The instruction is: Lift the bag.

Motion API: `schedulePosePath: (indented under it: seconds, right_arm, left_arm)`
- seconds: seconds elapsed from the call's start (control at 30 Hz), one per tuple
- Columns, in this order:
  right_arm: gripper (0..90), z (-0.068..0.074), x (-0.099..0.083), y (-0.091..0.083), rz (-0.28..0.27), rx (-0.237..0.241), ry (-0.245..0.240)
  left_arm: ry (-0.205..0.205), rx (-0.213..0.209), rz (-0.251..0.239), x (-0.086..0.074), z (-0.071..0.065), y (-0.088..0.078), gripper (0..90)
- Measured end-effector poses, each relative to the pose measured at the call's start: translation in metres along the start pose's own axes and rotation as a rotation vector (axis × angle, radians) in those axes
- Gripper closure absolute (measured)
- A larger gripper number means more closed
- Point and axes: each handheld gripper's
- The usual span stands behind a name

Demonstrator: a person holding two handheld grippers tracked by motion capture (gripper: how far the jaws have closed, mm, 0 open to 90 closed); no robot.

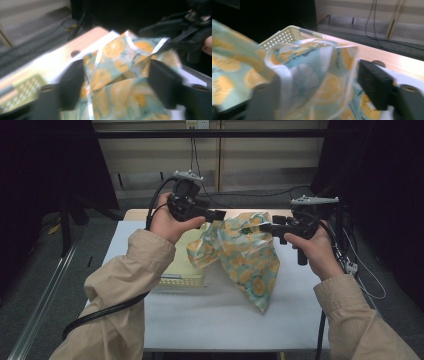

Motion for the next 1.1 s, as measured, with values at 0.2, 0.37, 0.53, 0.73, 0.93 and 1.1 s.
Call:
schedulePosePath:
  seconds: [0.2,0.37,0.53,0.73,0.93,1.1]
  right_arm:
    - [16.1,-0.001,-0.012,-0.011,-0.005,0.035,0.012]
    - [13.6,-0.011,-0.024,-0.026,0.007,0.044,0.025]
    - [13.3,-0.024,-0.044,-0.036,0.028,0.02,0.033]
    - [13.4,-0.021,-0.069,-0.035,0.061,0.048,0.044]
    - [12.7,-0.005,-0.062,-0.044,0.048,0.069,-0.002]
    - [11.5,-0.001,-0.063,-0.058,0.027,0.086,-0.027]
  left_arm:
    - [-0.041,-0.017,0.03,-0.039,0.011,-0.011,11.4]
    - [-0.03,-0.012,0.044,-0.071,0.015,-0.023,7.4]
    - [-0.042,-0.028,0.071,-0.103,0.014,-0.025,7.0]
    - [-0.049,-0.03,0.089,-0.135,0.008,-0.025,7.5]
    - [-0.026,-0.024,0.091,-0.154,0.001,-0.032,8.0]
    - [-0.033,-0.023,0.067,-0.172,-0.002,-0.041,8.3]
Point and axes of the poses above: each handheld gripper's, and its own axes: y roughly forward along the jaws, x roughly out of its top, z roughly to its left, and after that the axes turned 8 degrees about y, right-handed
